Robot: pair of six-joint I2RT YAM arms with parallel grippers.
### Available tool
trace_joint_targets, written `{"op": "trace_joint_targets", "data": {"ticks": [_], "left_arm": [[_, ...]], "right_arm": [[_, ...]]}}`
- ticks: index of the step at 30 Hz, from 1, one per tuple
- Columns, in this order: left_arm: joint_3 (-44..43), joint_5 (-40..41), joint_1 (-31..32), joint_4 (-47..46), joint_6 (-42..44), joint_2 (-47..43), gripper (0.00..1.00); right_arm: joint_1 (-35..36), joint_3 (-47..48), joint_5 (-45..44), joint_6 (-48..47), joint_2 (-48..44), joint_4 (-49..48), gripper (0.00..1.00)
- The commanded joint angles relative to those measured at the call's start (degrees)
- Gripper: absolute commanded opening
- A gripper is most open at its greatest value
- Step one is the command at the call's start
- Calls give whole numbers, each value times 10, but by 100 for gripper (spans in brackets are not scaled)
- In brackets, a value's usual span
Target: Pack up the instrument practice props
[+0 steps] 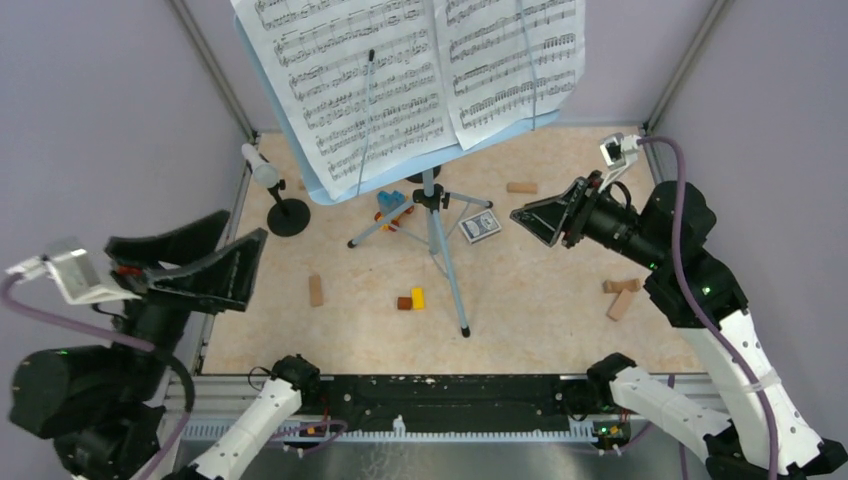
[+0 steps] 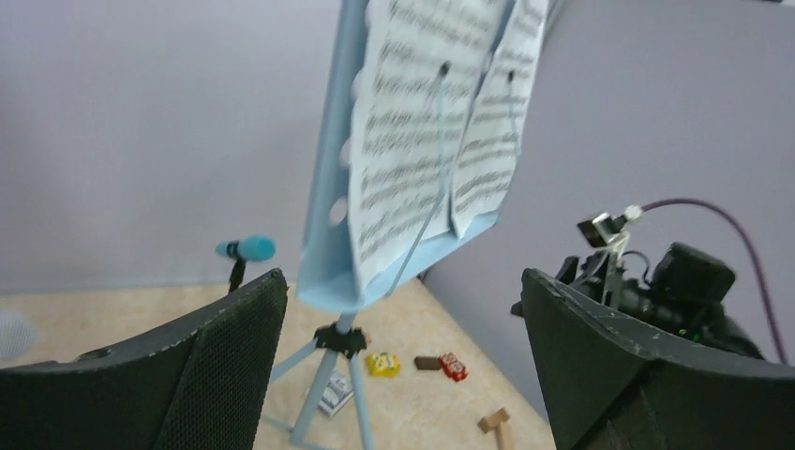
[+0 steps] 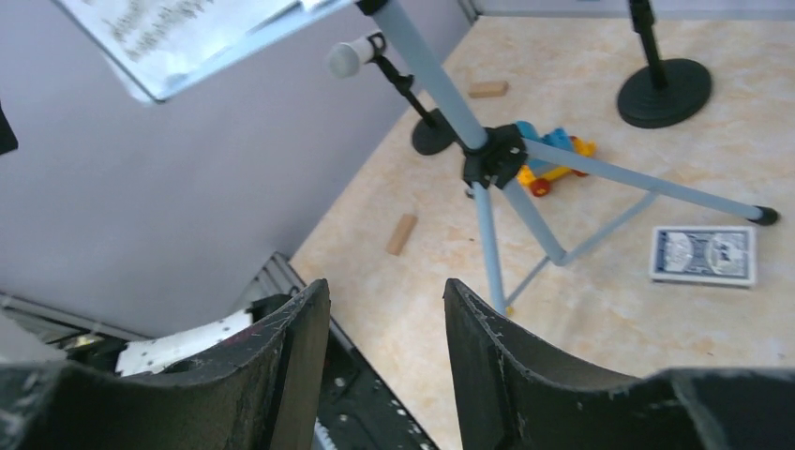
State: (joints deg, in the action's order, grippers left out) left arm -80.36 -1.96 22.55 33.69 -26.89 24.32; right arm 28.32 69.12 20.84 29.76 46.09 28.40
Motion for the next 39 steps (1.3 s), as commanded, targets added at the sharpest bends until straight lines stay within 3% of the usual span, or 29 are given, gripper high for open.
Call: {"op": "trace_joint_targets", "data": {"ticks": [1,6,11,18,39], "left_arm": [[-182,-59,1,96,16,167,98],[-297,-125,1,102,16,286,96],[-295,-185,1,27,-15,325,93],[-290,-165,1,-12,-31,332,90],[-257,-105,1,-1,-19,298,93]], "right_arm": [[0,55,71,70,21,-47,48],[0,114,72,110,56,-19,47],[0,144,74,122,64,-14,47],[0,127,63,128,47,-16,47],[0,91,53,120,32,-13,46]]}}
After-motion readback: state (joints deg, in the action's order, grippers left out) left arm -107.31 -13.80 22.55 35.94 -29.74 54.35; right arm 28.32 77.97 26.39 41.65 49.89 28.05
